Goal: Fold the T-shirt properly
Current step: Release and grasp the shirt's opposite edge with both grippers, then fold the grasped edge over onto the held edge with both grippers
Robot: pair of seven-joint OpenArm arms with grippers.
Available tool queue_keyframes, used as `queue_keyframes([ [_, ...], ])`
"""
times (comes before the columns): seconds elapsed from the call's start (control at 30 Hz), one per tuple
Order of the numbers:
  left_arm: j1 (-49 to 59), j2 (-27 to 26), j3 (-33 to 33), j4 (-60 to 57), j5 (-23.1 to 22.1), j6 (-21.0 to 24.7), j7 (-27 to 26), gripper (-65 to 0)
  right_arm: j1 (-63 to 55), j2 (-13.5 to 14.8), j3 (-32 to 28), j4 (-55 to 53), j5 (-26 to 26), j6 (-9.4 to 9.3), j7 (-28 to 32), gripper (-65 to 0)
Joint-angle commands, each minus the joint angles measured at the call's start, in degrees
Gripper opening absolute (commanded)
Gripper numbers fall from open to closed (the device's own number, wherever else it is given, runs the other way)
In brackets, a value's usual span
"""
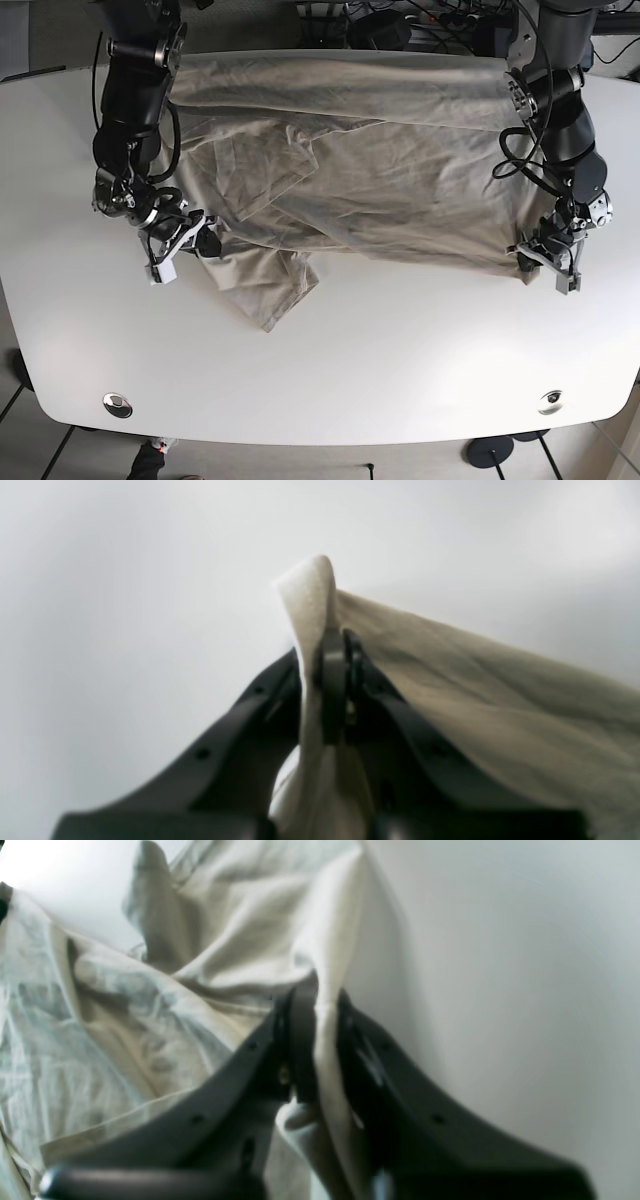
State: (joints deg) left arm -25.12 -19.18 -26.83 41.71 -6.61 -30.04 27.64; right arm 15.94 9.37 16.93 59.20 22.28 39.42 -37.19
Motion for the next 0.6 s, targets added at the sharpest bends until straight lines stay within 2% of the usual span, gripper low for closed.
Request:
queue_keyframes([
  [0.03, 0.47, 0.15, -0.03, 5.89, 1.21, -2.70, 2.03, -65.0, 1.51, 0.44, 0.17, 2.91, 1.15, 0.58, 1.28, -63.1],
  [0.2, 4.60, 1.38, -0.20, 21.10, 1.12, -4.55, 6.78, -65.0, 1.68, 0.70, 0.43, 10.38, 1.15, 0.58, -2.15, -63.1],
  [0.27, 5.21, 2.34, -2.75, 25.85, 0.59, -4.64, 9.68, -65.0, 1.77, 0.70, 0.43, 13.90, 1.15, 0.58, -3.47, -63.1],
  [0.33, 7.15, 2.43, -6.18, 31.91, -1.96, -6.22, 14.43, -65.0, 1.33, 0.70, 0.52, 19.00, 1.15, -0.69, -6.02, -63.1],
  [0.47, 9.61, 2.34, -8.29, 40.26, -5.83, -8.68, 22.52, -65.0, -2.45, 0.79, 0.61, 30.95, 1.23, -1.22, -11.29, -63.1],
  [0.6, 15.50, 2.43, -10.49, 48.26, -10.49, -8.68, 23.39, -65.0, -7.55, 0.35, 0.87, 40.80, 1.50, -1.40, -14.81, -63.1],
])
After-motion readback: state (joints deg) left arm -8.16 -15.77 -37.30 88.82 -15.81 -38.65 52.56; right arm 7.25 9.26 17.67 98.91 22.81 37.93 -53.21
